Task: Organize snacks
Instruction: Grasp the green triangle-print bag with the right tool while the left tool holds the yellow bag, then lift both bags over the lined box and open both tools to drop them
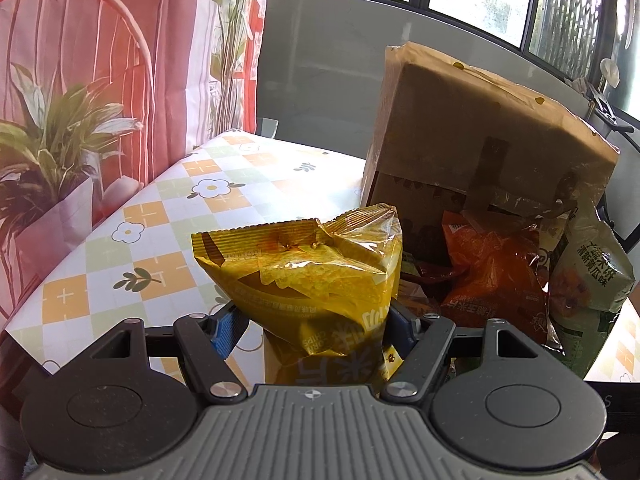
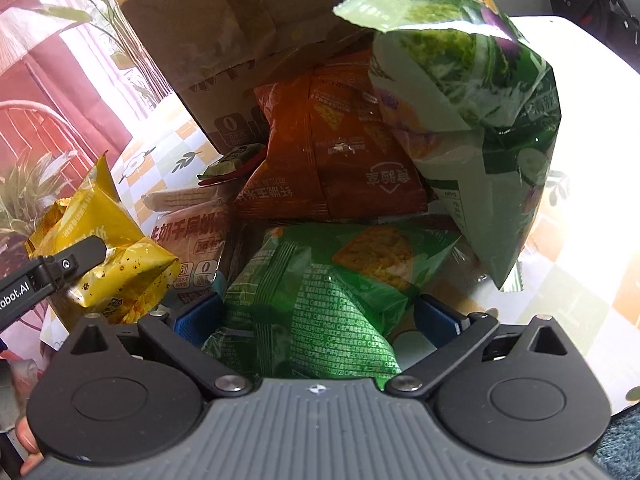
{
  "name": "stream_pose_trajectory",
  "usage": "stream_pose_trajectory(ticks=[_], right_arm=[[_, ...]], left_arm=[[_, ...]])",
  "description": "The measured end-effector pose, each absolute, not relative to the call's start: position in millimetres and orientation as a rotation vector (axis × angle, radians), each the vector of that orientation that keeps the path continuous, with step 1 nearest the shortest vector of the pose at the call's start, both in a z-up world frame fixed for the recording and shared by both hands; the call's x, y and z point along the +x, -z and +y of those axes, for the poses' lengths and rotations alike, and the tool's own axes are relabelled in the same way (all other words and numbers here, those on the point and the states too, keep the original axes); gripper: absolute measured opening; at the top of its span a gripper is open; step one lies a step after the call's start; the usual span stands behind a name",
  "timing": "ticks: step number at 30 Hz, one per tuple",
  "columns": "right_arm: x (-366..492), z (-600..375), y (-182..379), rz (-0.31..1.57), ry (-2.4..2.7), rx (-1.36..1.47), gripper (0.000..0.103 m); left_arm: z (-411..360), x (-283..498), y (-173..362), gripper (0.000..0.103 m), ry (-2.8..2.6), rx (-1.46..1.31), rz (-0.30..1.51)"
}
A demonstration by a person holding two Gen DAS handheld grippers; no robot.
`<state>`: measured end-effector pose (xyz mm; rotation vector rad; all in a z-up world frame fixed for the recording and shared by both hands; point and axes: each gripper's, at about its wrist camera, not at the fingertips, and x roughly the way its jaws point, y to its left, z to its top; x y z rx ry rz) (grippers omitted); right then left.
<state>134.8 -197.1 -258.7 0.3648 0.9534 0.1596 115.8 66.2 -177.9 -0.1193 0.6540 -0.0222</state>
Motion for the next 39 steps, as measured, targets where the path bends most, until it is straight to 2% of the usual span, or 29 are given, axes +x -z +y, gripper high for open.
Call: stream_pose_trajectory(ticks=[6, 12, 28, 39], right_arm=[[131, -196, 253, 0.947, -0.210, 0.356, 0.090], [119, -193, 243, 0.887, -0.272, 0.315, 0.086], [88, -201, 210, 0.733, -0.311, 0.298, 0.083], [64, -201, 175, 0.514, -0.383, 0.250, 0.083]], left_arm=[[64, 120, 180, 0.074, 0.025, -0.110, 0.664], [65, 114, 176, 0.074, 0.028, -0.104, 0.644], [59, 97, 156, 0.074, 0.008, -0.089, 0.564], [57, 93, 111, 0.074, 0.053, -0.031, 0.409]])
